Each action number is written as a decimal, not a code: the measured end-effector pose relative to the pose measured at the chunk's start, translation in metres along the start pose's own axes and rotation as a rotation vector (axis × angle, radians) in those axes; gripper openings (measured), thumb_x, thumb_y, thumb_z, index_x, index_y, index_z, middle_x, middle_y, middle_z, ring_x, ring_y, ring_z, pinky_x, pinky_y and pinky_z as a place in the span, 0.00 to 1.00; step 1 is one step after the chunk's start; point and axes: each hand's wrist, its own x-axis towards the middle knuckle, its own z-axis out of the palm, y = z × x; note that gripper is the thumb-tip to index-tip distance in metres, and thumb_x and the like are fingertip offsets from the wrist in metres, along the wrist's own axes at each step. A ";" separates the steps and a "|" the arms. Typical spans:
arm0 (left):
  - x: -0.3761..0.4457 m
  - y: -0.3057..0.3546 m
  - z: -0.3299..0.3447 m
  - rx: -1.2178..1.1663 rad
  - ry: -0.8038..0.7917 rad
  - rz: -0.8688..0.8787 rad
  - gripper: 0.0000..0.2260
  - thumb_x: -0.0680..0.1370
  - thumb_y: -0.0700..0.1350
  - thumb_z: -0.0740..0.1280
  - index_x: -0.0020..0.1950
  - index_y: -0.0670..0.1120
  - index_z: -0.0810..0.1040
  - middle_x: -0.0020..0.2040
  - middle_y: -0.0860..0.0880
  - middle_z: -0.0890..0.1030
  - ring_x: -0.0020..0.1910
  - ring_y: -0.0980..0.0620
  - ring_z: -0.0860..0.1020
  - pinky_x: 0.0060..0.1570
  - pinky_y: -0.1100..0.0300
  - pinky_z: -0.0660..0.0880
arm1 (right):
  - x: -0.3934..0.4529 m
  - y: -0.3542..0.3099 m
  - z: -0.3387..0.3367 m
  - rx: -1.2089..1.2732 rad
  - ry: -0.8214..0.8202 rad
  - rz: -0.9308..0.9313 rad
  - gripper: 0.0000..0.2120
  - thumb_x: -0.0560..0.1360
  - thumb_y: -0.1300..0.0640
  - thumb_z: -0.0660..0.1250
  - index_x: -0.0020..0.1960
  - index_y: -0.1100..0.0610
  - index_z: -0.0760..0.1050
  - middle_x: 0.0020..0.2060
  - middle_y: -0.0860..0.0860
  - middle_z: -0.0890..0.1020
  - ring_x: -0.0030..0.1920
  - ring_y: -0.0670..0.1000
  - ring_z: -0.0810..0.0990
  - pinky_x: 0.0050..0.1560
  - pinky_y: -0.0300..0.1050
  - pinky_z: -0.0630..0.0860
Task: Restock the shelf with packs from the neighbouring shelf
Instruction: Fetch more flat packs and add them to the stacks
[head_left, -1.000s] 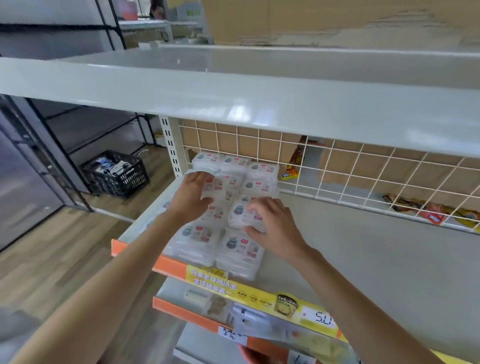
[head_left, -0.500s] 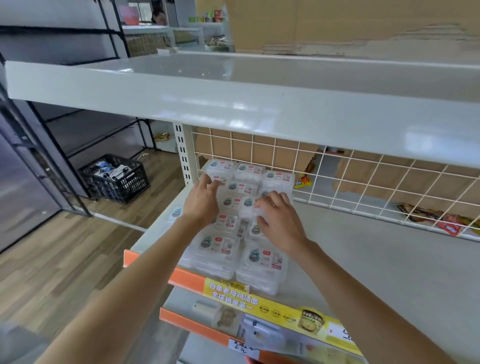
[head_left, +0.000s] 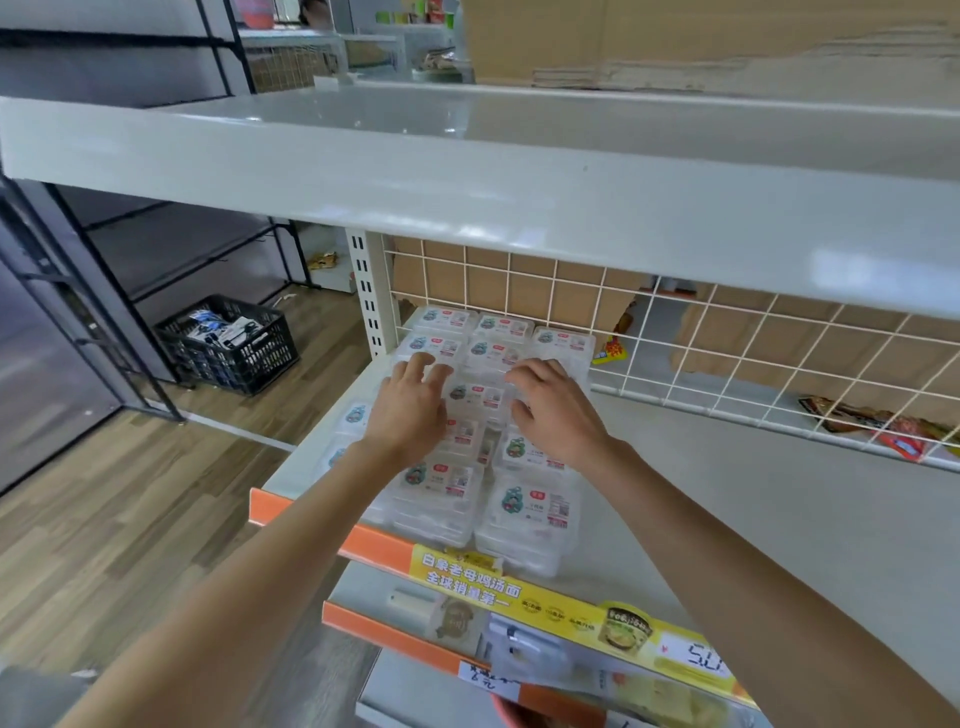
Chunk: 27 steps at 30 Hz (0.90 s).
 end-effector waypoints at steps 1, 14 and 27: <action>-0.002 0.006 -0.001 0.018 0.025 0.039 0.19 0.77 0.39 0.60 0.68 0.44 0.68 0.67 0.43 0.67 0.64 0.42 0.66 0.61 0.49 0.66 | -0.008 0.002 -0.002 -0.018 0.011 -0.018 0.16 0.78 0.60 0.57 0.65 0.59 0.69 0.63 0.53 0.70 0.64 0.53 0.65 0.62 0.47 0.65; -0.036 0.153 0.023 0.139 0.006 0.545 0.11 0.68 0.40 0.64 0.48 0.42 0.80 0.44 0.42 0.79 0.43 0.39 0.78 0.43 0.47 0.76 | -0.167 0.063 -0.066 -0.263 0.043 0.004 0.14 0.69 0.63 0.65 0.55 0.60 0.75 0.49 0.55 0.78 0.50 0.57 0.75 0.44 0.50 0.72; -0.137 0.445 0.094 -0.007 -0.085 0.973 0.17 0.68 0.48 0.52 0.43 0.46 0.80 0.39 0.48 0.78 0.38 0.45 0.78 0.39 0.53 0.76 | -0.473 0.190 -0.143 -0.378 0.108 0.375 0.12 0.61 0.58 0.60 0.42 0.57 0.77 0.40 0.53 0.79 0.39 0.55 0.79 0.32 0.44 0.75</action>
